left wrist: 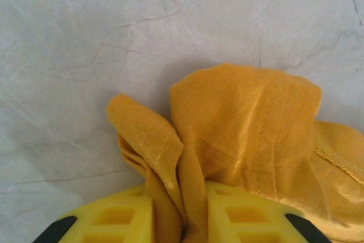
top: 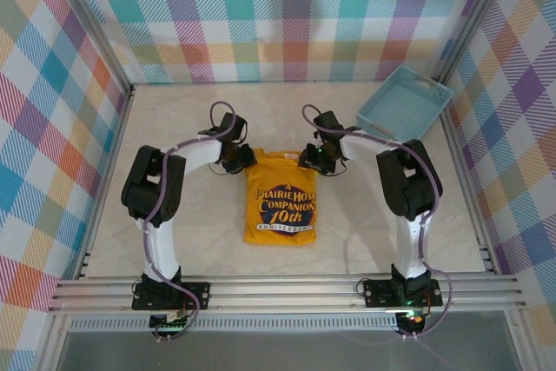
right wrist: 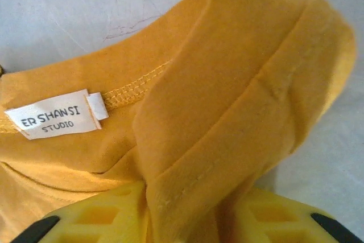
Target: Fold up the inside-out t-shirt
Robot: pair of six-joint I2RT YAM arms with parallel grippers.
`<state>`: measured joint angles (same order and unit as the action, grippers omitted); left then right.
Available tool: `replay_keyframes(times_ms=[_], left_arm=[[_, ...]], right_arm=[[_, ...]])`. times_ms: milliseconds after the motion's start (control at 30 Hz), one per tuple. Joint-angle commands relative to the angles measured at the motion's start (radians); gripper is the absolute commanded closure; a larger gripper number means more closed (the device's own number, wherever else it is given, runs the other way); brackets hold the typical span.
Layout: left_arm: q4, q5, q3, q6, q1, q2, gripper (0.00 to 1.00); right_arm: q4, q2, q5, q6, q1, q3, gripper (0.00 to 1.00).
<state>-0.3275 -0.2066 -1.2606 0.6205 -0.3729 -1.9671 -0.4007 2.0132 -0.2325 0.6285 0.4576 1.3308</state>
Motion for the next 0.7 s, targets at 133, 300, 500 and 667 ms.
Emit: replay_keyframes(times_ms=[133,300,500,667], left_arm=[[0.353,-0.225,0.098,0.029,-0.081,-0.006,0.87],[0.475,-0.248,0.205,0.07,-0.043,0.085,0.98],[0.522,-0.243,0.285,0.094,0.02,0.206,1.0],[0.513,-0.257,0.252,0.117,0.068,0.25,1.0]], right_arm=[[0.023,0.025,-0.085,-0.025,0.032,0.015,0.75],[0.08,-0.023,-0.116,-0.026,0.004,-0.021,0.87],[0.191,-0.095,-0.227,-0.024,-0.051,-0.065,1.0],[0.218,-0.109,-0.296,-0.017,-0.082,-0.011,1.0]])
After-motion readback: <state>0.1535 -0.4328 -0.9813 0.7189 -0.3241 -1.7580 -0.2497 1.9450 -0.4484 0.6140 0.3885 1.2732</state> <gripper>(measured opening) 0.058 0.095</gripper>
